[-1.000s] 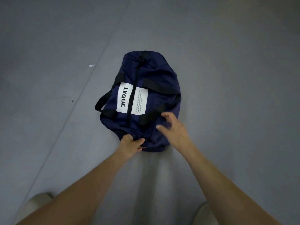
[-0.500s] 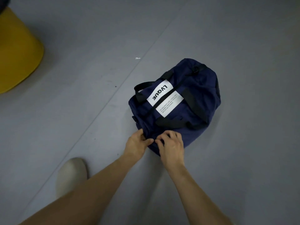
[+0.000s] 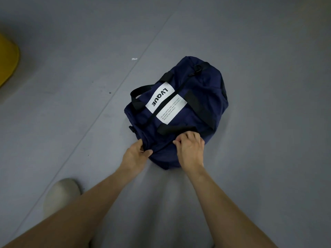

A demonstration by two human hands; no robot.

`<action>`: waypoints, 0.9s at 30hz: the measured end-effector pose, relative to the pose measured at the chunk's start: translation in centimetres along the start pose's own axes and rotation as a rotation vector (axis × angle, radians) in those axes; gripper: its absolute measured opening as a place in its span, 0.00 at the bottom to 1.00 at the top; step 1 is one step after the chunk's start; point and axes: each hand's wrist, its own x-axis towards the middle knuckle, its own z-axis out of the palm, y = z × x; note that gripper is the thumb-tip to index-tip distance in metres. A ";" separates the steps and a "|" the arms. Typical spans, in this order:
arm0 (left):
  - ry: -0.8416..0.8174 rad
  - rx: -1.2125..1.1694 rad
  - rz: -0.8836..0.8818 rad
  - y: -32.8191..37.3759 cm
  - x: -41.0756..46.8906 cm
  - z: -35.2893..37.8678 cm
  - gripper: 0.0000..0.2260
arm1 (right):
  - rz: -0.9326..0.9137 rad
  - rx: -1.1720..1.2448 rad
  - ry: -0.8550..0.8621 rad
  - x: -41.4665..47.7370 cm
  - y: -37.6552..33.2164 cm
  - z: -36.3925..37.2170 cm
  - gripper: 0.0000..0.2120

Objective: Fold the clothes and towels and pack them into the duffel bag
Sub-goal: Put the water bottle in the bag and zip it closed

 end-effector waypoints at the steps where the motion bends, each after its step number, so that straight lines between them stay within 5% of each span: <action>1: 0.006 -0.003 -0.004 -0.1 -0.1 0.0 0.09 | 0.011 -0.011 0.000 0.3 0.1 -0.1 0.08; 8: -0.039 -0.120 -0.060 -0.6 -1.0 0.0 0.09 | 0.176 -0.121 0.099 3.9 2.4 -1.3 0.10; 12: 0.024 -0.099 -0.169 -1.1 -1.0 -0.2 0.04 | 0.116 0.059 0.065 4.1 1.1 -3.2 0.09; 16: 0.290 -0.167 -0.259 0.1 -0.5 -2.2 0.22 | 0.117 0.163 0.290 6.1 0.6 -6.4 0.14; 19: 0.324 -0.124 -0.235 1.7 1.9 -4.0 0.24 | 0.452 0.201 0.203 8.3 1.6 -7.0 0.37; 21: 0.239 -0.109 -0.293 2.2 3.5 -4.1 0.14 | 0.737 0.422 0.019 8.6 2.9 -6.0 0.45; 27: -0.092 -0.321 -0.335 3.2 -1.3 0.2 0.03 | 1.051 0.708 -0.027 4.6 4.5 -4.0 0.39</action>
